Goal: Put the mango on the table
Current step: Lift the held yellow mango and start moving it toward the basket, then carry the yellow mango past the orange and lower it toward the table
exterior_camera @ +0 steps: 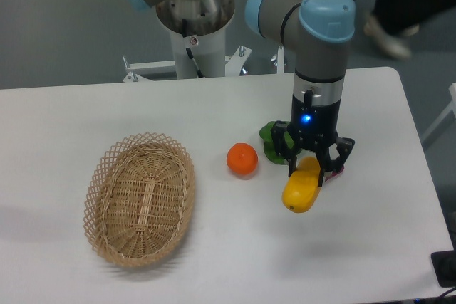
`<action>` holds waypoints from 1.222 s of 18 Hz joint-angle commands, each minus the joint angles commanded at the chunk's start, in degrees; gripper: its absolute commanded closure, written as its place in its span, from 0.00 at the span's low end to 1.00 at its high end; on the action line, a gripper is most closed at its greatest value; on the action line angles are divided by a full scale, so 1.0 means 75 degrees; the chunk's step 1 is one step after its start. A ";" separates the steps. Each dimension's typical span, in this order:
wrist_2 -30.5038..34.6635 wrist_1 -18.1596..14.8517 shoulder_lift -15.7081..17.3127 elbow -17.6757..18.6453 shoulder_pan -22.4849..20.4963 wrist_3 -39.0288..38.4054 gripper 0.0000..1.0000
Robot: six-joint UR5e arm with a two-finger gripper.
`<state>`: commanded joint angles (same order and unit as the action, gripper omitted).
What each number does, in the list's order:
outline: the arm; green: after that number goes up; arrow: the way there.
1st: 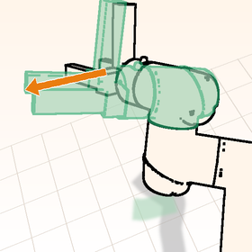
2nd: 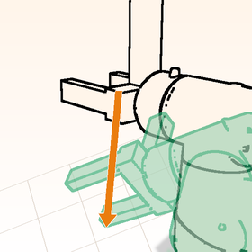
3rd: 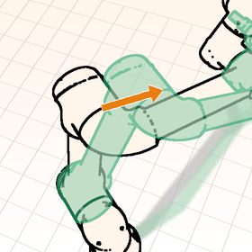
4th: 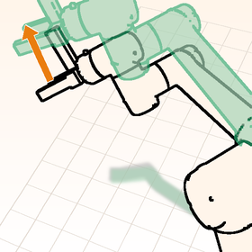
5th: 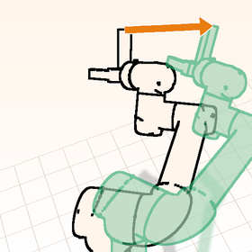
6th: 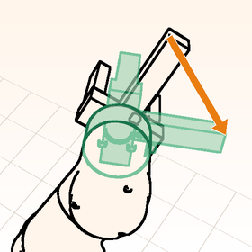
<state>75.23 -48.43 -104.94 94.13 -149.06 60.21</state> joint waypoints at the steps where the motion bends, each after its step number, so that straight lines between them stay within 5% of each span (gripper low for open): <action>1: 0.0000 0.0012 0.0000 0.0047 0.0000 -0.0012 0.55; 14: 0.0000 0.0000 -0.0199 0.0012 0.0234 -0.0924 0.55; 18: 0.0012 0.0561 -0.0596 -0.0035 0.0597 -0.2059 0.55; 22: 0.0174 0.0656 -0.0937 -0.0117 0.0960 -0.2600 0.55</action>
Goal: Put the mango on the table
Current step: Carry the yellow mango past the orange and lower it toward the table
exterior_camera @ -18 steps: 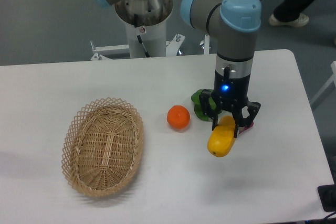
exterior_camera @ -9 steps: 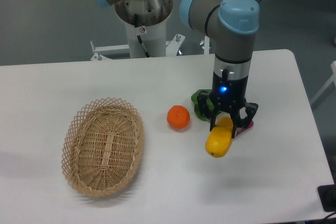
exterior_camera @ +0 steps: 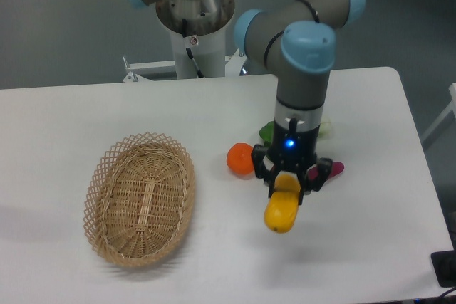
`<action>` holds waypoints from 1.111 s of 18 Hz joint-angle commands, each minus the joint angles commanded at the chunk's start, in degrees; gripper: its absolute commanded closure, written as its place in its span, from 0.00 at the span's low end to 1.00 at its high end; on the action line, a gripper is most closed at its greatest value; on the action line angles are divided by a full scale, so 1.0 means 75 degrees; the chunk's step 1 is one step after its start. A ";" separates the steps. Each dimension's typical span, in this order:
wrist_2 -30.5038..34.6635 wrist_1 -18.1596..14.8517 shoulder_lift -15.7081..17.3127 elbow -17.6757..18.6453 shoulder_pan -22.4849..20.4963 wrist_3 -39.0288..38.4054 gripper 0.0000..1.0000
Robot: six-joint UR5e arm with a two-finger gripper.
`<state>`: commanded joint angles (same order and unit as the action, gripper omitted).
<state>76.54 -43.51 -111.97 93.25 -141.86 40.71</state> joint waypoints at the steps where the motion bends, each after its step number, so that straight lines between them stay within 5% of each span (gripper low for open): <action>1: 0.0164 0.0012 -0.0082 -0.0035 0.0094 -0.0210 0.55; 8: 0.0646 0.0012 -0.0808 -0.0399 0.0458 -0.0892 0.55; 20: 0.0634 0.0000 -0.1172 -0.0282 0.0528 -0.0834 0.52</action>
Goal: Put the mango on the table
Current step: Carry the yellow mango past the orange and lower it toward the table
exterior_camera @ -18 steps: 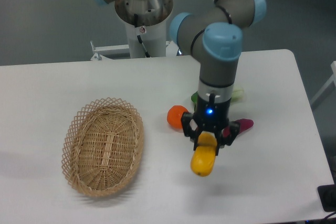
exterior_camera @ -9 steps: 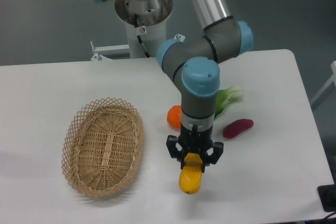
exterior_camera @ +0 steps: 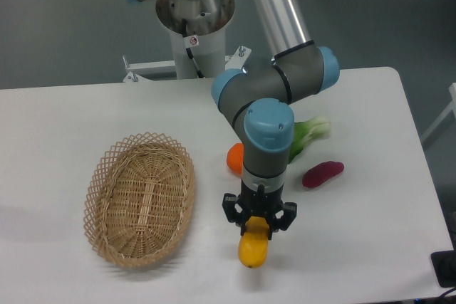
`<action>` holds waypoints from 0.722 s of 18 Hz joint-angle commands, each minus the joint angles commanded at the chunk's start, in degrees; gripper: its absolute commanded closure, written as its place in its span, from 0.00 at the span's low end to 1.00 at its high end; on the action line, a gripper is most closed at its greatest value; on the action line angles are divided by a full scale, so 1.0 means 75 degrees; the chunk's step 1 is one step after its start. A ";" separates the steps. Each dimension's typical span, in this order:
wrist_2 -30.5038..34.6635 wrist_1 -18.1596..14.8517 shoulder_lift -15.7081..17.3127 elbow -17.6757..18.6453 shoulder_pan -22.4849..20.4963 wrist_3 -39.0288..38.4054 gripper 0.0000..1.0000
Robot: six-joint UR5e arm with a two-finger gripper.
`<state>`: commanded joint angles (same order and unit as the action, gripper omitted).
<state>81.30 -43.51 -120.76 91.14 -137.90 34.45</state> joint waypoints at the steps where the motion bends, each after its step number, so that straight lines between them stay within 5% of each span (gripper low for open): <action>1: 0.0000 0.0000 -0.0035 0.0000 0.0000 0.0000 0.51; 13: 0.0070 0.0047 -0.0293 0.0035 0.0129 0.0024 0.47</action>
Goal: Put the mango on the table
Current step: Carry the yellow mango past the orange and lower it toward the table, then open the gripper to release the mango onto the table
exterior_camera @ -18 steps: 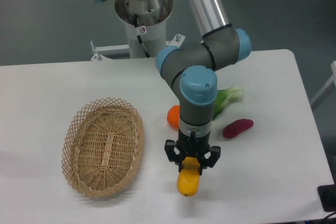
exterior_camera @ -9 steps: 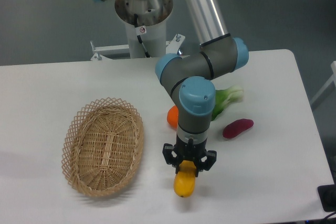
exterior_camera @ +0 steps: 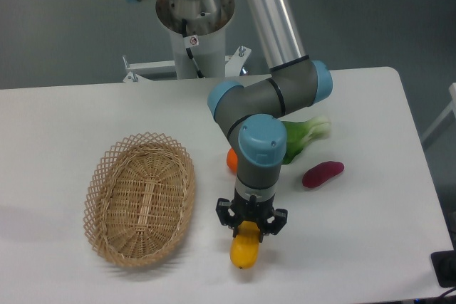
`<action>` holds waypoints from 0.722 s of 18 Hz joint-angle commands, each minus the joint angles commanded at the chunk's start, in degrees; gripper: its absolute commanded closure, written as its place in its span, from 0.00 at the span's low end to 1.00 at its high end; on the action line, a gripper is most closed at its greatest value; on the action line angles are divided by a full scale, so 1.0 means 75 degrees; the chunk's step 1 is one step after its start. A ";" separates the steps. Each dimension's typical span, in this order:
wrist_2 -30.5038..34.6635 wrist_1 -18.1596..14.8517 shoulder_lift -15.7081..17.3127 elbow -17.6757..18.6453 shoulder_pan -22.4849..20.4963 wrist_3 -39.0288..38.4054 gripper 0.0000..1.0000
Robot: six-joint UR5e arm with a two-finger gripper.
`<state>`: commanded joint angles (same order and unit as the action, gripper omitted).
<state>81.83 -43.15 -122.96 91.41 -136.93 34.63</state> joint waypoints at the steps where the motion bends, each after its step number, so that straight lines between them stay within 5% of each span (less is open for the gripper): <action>1: 0.0000 0.0000 -0.0012 0.0000 0.0012 0.0000 0.47; 13: 0.0012 0.0000 -0.0059 0.0012 0.0047 0.0012 0.36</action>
<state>81.91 -43.15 -123.40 91.49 -136.58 34.72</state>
